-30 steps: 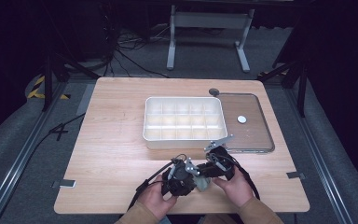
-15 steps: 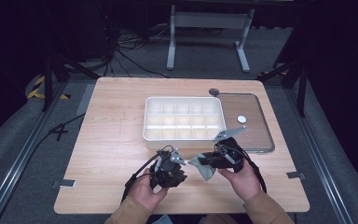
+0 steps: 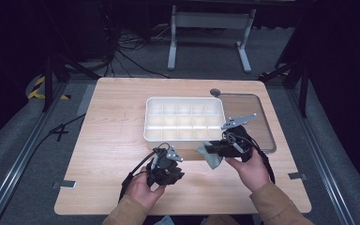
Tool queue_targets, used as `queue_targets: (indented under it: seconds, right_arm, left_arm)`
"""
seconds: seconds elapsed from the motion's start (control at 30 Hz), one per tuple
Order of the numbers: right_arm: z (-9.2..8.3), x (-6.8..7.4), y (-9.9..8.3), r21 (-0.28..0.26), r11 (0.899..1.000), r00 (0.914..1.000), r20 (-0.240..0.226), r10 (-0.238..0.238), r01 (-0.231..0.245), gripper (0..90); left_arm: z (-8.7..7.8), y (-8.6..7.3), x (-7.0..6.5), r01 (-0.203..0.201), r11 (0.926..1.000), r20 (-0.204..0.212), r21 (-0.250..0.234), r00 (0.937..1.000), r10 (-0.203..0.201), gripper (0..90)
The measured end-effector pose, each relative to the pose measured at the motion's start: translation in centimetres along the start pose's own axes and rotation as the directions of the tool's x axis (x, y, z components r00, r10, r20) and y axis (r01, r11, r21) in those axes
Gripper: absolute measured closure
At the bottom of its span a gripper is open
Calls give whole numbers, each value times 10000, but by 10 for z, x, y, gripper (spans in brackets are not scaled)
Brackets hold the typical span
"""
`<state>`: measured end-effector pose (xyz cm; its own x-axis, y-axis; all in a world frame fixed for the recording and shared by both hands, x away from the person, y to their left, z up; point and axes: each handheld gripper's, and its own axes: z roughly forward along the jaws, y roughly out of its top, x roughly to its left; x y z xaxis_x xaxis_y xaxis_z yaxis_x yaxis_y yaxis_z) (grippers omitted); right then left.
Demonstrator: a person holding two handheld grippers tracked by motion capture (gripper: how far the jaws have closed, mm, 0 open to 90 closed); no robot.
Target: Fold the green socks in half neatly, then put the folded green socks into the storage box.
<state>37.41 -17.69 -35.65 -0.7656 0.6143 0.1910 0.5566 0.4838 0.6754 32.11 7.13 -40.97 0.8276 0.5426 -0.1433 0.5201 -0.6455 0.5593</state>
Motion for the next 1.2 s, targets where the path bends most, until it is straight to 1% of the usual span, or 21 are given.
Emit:
queue_targets:
  seconds: [0.07,0.17,0.2,0.3,0.37,0.43,0.5,0.57,0.8,0.83,0.97,1.0,1.07,1.13,1.2]
  right_arm:
    - [-2,-1,2,-40,10000,10000,64,-15,15,736]
    - [-5,-3,4,-73,10000,9999,110,-8,8,736]
    - [-7,-4,6,-131,9999,9998,159,-76,78,735]
    - [-8,-6,7,-85,10000,9999,154,-14,16,735]
    - [-9,-9,11,-91,9999,9996,254,-89,91,735]
    - [-10,-9,11,-67,10000,9996,280,-29,31,735]
    - [-11,-11,14,-95,9999,9993,370,-87,91,735]
    - [-13,-15,17,-202,9997,9989,466,-87,96,734]
    - [-16,-23,22,-198,9998,9976,696,-13,27,733]
    - [-16,-25,23,-188,9998,9967,814,-12,28,732]
    - [-15,-28,25,-178,9998,9960,894,-9,25,732]
    - [-15,-30,26,-131,9999,9953,965,-73,86,732]
    - [-15,-32,27,-155,9999,9952,975,-28,43,732]
    - [-13,-39,29,-94,10000,9946,1036,-14,24,731]
    - [-13,-43,30,-20,10000,9942,1072,28,-26,731]
  left_arm:
    - [-1,0,2,-106,9999,-74,9,9999,106,779]
    - [-1,0,2,-40,10000,-53,-31,10000,40,779]
    - [-2,0,2,5,10000,-57,-8,10000,-5,779]
    - [-2,0,2,5,10000,-76,3,10000,-5,777]
    - [-3,-1,3,-26,10000,-84,-32,10000,26,775]
    - [-3,-1,3,0,10000,-93,-42,10000,0,774]
    - [-3,-1,3,-21,10000,-111,-57,9999,21,774]
    - [-3,0,3,10,10000,-94,-38,10000,-10,774]
    - [-2,1,3,-40,10000,-25,-17,10000,40,767]
    - [-1,1,3,-39,10000,-33,-6,10000,39,767]
    - [-2,1,3,-69,10000,-31,54,10000,69,765]
    - [-2,1,3,-65,10000,-36,54,10000,65,765]
    - [-2,1,3,-54,10000,-33,21,10000,54,763]
    - [-2,0,3,-24,10000,-22,-25,10000,24,763]
    - [-2,0,3,-9,10000,-24,-18,10000,9,763]
